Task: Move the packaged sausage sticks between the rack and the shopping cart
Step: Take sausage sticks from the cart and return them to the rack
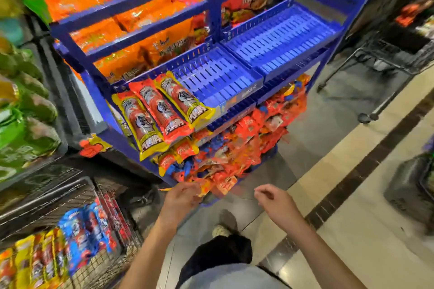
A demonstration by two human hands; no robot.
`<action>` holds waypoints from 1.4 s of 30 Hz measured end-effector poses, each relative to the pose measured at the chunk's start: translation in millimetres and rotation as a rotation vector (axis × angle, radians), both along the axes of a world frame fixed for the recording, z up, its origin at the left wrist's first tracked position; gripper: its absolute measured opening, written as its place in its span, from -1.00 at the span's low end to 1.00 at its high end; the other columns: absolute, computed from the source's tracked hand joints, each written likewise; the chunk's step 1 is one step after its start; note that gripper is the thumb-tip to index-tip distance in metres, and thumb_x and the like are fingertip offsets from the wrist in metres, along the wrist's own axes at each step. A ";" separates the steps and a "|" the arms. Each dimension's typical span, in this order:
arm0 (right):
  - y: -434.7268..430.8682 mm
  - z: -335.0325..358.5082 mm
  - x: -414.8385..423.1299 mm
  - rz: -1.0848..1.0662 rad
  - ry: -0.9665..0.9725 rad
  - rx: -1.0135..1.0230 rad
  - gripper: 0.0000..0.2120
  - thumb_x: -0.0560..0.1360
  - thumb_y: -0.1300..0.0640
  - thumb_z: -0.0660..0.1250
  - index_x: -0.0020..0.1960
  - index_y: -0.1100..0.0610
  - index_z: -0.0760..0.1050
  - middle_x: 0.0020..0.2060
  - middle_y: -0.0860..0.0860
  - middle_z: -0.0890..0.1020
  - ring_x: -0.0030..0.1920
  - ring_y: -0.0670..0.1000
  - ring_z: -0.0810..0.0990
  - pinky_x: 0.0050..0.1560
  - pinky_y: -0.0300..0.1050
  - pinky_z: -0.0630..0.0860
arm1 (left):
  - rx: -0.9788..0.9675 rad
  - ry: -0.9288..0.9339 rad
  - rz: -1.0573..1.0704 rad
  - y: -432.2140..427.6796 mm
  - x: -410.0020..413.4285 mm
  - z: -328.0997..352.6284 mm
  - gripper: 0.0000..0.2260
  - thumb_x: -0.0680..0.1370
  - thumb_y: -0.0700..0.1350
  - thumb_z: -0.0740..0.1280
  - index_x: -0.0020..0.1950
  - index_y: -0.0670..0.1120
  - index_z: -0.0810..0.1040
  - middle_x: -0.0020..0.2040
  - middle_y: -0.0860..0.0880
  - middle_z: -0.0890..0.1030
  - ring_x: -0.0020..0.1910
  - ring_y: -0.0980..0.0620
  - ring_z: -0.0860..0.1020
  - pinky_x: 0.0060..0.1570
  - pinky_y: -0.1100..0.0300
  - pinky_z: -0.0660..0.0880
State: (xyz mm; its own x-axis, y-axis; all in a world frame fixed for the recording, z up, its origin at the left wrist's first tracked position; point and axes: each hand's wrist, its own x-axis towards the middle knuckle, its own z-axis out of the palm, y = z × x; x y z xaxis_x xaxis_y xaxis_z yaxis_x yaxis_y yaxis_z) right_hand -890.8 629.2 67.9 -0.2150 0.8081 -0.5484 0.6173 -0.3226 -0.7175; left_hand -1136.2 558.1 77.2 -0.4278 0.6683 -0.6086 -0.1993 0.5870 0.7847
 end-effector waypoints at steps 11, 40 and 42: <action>113.9 127.0 -80.4 0.169 0.212 0.462 -0.87 0.52 0.01 0.36 0.06 -0.05 0.59 -0.10 -0.23 0.65 -0.07 -0.27 0.60 -0.03 -0.37 0.49 | 0.318 0.345 0.070 44.0 13.0 173.0 -0.92 0.56 -0.15 0.35 -0.07 -0.07 0.64 -0.22 -0.04 0.67 -0.36 0.08 0.59 -0.40 0.18 0.53; 194.1 140.5 -148.7 0.652 -0.152 0.612 -0.60 0.52 -0.17 0.26 0.29 -0.05 0.38 -0.02 -0.08 0.58 0.06 0.08 0.43 0.12 0.07 0.22 | -0.586 1.206 0.063 141.5 -2.1 149.3 -0.58 0.46 0.18 0.30 0.15 -0.09 0.41 0.03 -0.10 0.56 0.08 -0.18 0.48 0.05 -0.04 0.34; 197.3 138.7 -144.5 0.635 -0.164 0.684 -0.64 0.50 -0.15 0.26 0.23 -0.03 0.40 -0.09 -0.07 0.53 -0.03 0.05 0.39 0.00 0.00 0.17 | -0.483 1.137 0.157 141.2 -1.6 148.8 -0.53 0.44 0.10 0.34 0.26 -0.11 0.39 0.10 -0.11 0.51 0.10 -0.17 0.47 0.10 -0.05 0.33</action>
State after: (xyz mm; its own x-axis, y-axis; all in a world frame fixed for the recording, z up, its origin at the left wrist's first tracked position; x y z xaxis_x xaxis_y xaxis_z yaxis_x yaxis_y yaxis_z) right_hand -1035.3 826.5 206.6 -0.6876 0.7235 -0.0610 0.6424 0.5670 -0.5155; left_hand -1137.8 699.3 225.9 -0.9274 0.3739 -0.0099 0.3576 0.8944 0.2687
